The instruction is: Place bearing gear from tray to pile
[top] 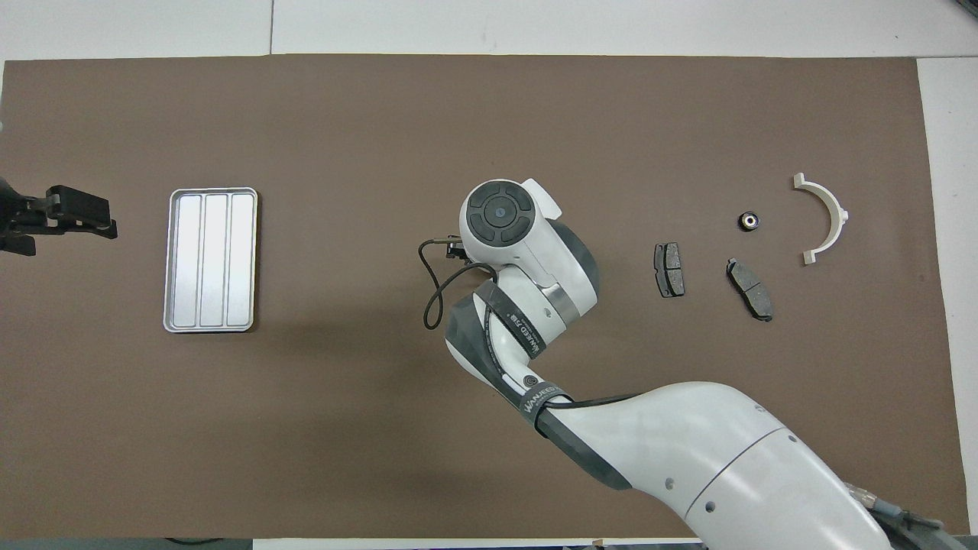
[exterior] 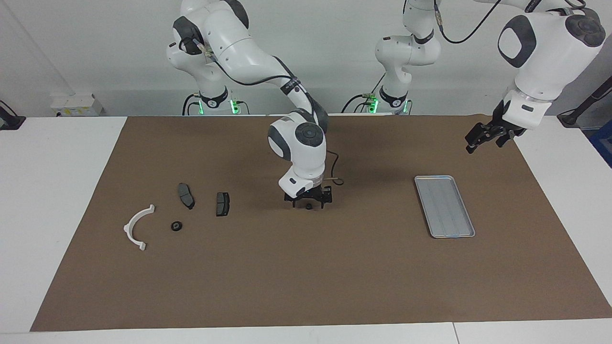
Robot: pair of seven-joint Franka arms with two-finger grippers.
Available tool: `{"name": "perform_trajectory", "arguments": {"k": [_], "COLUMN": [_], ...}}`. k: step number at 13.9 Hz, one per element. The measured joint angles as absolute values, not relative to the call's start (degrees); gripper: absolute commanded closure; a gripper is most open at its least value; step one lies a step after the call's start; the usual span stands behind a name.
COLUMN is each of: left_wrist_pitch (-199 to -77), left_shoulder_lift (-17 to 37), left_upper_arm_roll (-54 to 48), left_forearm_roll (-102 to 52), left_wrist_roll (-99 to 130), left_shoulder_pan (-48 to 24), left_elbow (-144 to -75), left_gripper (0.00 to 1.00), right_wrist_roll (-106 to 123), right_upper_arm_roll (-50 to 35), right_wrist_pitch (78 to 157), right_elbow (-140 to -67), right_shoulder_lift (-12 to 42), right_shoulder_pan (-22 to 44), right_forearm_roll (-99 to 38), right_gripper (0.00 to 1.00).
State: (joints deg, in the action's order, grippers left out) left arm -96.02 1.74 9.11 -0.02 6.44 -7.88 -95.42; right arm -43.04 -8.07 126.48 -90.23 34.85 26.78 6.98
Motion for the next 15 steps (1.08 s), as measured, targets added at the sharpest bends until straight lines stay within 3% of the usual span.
{"name": "perform_trajectory", "arguments": {"k": [2, 3, 5, 7, 8, 12, 15], "left_wrist_pitch": [-96.38, -96.48, -96.67, -96.82, -96.87, -96.88, -96.85], "left_shoulder_lift": [1.74, 1.74, 1.74, 1.74, 1.74, 1.74, 1.74], "left_upper_arm_roll": [9.11, 9.11, 9.12, 9.15, 9.14, 9.08, 8.77], "left_forearm_roll": [-0.03, -0.02, -0.02, -0.02, -0.02, -0.07, -0.19], "left_wrist_roll": [6.45, 6.45, 6.45, 6.44, 6.44, 6.45, 6.45], "left_shoulder_pan": [-7.88, -7.88, -7.8, -7.74, -7.74, -7.74, -7.76], "left_elbow": [-95.44, -95.45, -95.46, -95.47, -95.48, -95.53, -95.57], "left_gripper": [0.0, 0.0, 0.0, 0.0, 0.0, 0.0, 0.0], "right_wrist_roll": [-43.04, -43.04, -43.04, -43.04, -43.04, -43.04, -41.36], "right_upper_arm_roll": [-8.1, -8.13, -8.15, -8.15, -8.15, -8.04, -7.69], "right_wrist_pitch": [126.75, 126.79, 126.79, 126.79, 126.79, 126.22, 121.54], "right_elbow": [-90.37, -90.39, -90.42, -90.48, -90.53, -90.5, -88.35], "right_shoulder_lift": [34.98, 34.98, 34.98, 34.99, 34.99, 34.8, 34.72], "right_shoulder_pan": [26.87, 26.88, 26.88, 26.88, 26.87, 26.68, 26.25], "right_forearm_roll": [6.99, 6.99, 7.0, 7.0, 7.0, 7.2, 7.64], "right_gripper": [0.1, 0.22, 0.61, 0.89, 0.98, 1.0, 1.0]}}
